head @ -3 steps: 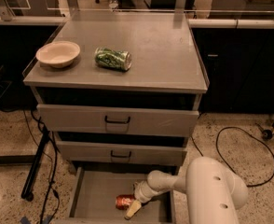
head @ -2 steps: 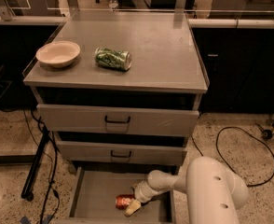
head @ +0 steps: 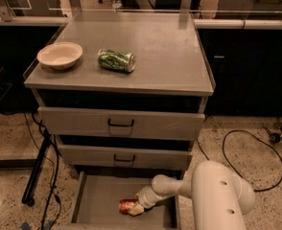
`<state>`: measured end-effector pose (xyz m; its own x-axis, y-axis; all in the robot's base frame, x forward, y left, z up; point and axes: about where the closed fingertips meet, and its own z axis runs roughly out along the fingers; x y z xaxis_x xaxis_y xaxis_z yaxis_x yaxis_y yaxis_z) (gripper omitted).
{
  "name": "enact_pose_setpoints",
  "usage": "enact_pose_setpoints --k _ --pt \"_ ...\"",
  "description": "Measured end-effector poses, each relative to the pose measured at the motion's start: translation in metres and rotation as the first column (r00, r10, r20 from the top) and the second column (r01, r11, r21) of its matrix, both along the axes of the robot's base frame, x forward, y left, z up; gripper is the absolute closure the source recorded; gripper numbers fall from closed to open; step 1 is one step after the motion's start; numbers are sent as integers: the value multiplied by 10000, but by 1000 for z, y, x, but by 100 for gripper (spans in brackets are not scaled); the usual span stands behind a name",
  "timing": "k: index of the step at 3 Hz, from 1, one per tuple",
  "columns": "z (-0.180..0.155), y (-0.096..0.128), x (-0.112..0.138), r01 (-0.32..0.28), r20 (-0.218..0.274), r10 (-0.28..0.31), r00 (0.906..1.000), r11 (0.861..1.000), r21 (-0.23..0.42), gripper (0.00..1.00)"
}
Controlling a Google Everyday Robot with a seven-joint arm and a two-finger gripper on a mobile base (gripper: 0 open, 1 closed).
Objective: Pick coke can from bottom drawer and place on counter
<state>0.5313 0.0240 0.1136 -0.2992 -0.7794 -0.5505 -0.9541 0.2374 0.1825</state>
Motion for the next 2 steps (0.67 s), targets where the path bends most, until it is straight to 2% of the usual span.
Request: enact_pose_setpoints --k 1,2 --pt "0 0 0 0 0 0 10000 10000 0 88" --pt "13 -2 -4 281 177 -282 9994 9996 67 100"
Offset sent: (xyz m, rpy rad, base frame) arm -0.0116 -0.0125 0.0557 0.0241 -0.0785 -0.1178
